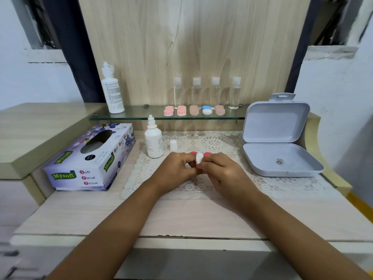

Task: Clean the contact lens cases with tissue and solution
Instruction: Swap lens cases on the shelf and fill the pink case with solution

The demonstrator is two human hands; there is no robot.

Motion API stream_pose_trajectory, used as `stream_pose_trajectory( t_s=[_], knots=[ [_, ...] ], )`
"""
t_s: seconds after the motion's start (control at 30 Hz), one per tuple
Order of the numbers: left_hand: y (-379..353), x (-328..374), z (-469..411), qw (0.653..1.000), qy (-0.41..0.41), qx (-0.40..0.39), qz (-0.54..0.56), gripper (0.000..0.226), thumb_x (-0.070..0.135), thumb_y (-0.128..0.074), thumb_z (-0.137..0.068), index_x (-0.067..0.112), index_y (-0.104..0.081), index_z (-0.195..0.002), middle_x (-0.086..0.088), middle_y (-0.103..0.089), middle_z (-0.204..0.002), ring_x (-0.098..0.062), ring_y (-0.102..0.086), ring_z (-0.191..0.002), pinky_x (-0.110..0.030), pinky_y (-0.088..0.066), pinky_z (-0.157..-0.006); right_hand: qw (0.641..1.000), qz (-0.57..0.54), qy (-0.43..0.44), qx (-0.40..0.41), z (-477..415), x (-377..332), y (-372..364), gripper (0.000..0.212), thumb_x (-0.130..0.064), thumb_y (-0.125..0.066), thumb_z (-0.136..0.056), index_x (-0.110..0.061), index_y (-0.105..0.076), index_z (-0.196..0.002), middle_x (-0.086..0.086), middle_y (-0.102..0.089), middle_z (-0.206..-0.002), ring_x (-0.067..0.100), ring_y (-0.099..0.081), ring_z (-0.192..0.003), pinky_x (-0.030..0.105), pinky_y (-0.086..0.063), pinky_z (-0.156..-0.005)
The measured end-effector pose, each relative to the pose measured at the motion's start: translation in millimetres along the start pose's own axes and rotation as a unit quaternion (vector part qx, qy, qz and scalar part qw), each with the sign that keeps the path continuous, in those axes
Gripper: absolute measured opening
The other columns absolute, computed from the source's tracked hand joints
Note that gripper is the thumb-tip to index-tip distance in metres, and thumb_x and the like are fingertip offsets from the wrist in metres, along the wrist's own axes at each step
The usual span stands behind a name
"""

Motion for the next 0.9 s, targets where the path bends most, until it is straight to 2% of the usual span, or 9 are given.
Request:
stream_pose_trajectory(
  t_s=[0.1,0.2,0.4,0.47,0.53,0.6,0.7,0.8,0.9],
  knots=[
    [0.5,1.9,0.6,1.0,0.011,-0.003,0.019,0.013,0.02,-0.076,-0.076,0.027,-0.072,-0.086,0.013,-0.057,-0.061,-0.002,-0.054,-0.062,-0.013,-0.042,-0.064,0.999,0.029,-0.026,0.032,-1.5,10.3,4.8,0.027,-0.012,-0.048,-0.081,0.002,-0.07,-0.086,0.015,-0.067,-0.085,0.031,-0.064,-0.074,0.035,-0.055,-0.063],
    [-1.2,2.8,0.6,1.0,0.008,-0.005,0.014,0.016,0.022,-0.076,-0.076,0.033,-0.07,-0.086,0.012,-0.058,-0.063,-0.002,-0.056,-0.063,-0.015,-0.044,-0.066,0.998,0.029,-0.028,0.044,-0.2,11.7,7.5,0.026,-0.011,-0.048,-0.08,0.002,-0.07,-0.084,0.016,-0.066,-0.084,0.032,-0.064,-0.072,0.037,-0.055,-0.06],
    [-0.3,-0.8,0.4,0.999,0.001,-0.004,-0.04,0.008,0.007,-0.069,-0.076,0.015,-0.068,-0.075,0.003,-0.063,-0.066,-0.008,-0.056,-0.063,-0.02,-0.041,-0.062,0.999,0.011,0.03,0.008,-0.9,-6.5,-0.8,0.02,-0.007,-0.053,-0.082,-0.001,-0.07,-0.093,0.01,-0.067,-0.09,0.026,-0.06,-0.077,0.03,-0.05,-0.068],
    [0.5,1.1,0.5,1.0,-0.005,0.003,-0.031,0.008,0.013,-0.072,-0.077,0.019,-0.069,-0.073,0.007,-0.059,-0.062,-0.003,-0.053,-0.061,-0.017,-0.04,-0.061,0.999,0.026,0.009,0.019,-1.4,-0.5,0.8,0.022,-0.009,-0.052,-0.082,-0.001,-0.07,-0.093,0.011,-0.067,-0.09,0.027,-0.061,-0.078,0.03,-0.052,-0.066],
    [0.0,2.3,-0.1,1.0,0.001,0.004,-0.009,0.005,0.022,-0.075,-0.077,0.021,-0.072,-0.081,0.008,-0.058,-0.061,-0.001,-0.053,-0.062,-0.016,-0.04,-0.063,0.998,0.039,-0.026,0.045,-0.7,8.5,4.9,0.026,-0.012,-0.049,-0.081,0.001,-0.07,-0.089,0.014,-0.066,-0.087,0.03,-0.063,-0.076,0.031,-0.054,-0.064],
    [0.1,1.6,-0.6,1.0,0.01,0.008,0.006,0.017,0.025,-0.076,-0.075,0.019,-0.074,-0.091,-0.001,-0.062,-0.067,-0.005,-0.056,-0.067,-0.02,-0.043,-0.068,0.996,0.037,-0.054,0.066,0.8,15.0,7.8,0.026,-0.01,-0.048,-0.081,0.002,-0.07,-0.086,0.015,-0.066,-0.084,0.03,-0.064,-0.074,0.03,-0.052,-0.064],
    [2.4,3.5,-0.8,1.0,0.012,0.015,0.016,0.007,0.026,-0.076,-0.075,0.022,-0.073,-0.08,-0.01,-0.068,-0.079,-0.017,-0.061,-0.076,-0.025,-0.045,-0.072,0.996,0.01,-0.058,0.064,2.8,14.6,6.6,0.025,-0.009,-0.048,-0.085,0.001,-0.07,-0.087,0.015,-0.065,-0.085,0.03,-0.064,-0.074,0.027,-0.045,-0.069],
    [4.2,5.3,-0.2,0.999,0.009,0.027,0.038,0.015,0.022,-0.075,-0.076,0.033,-0.067,-0.07,-0.013,-0.069,-0.085,-0.005,-0.058,-0.076,-0.021,-0.044,-0.074,0.998,-0.004,-0.053,0.047,3.2,12.6,5.1,0.023,-0.009,-0.049,-0.086,-0.001,-0.071,-0.089,0.013,-0.066,-0.086,0.029,-0.063,-0.076,0.027,-0.046,-0.07],
    [5.2,6.3,0.5,0.998,0.014,0.031,0.049,0.027,0.02,-0.076,-0.075,0.043,-0.066,-0.066,-0.013,-0.067,-0.079,-0.003,-0.056,-0.072,-0.017,-0.043,-0.071,0.997,-0.015,-0.056,0.042,3.3,15.4,5.6,0.023,-0.009,-0.049,-0.086,-0.001,-0.071,-0.09,0.013,-0.065,-0.086,0.029,-0.063,-0.076,0.029,-0.046,-0.07]
  ],
)
Point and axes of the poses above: each hand's wrist, its own z-axis away from the middle knuckle, its own y-axis out of the back of the hand, x = y × z, the point moved 5 cm from there along -z, towards the middle knuckle
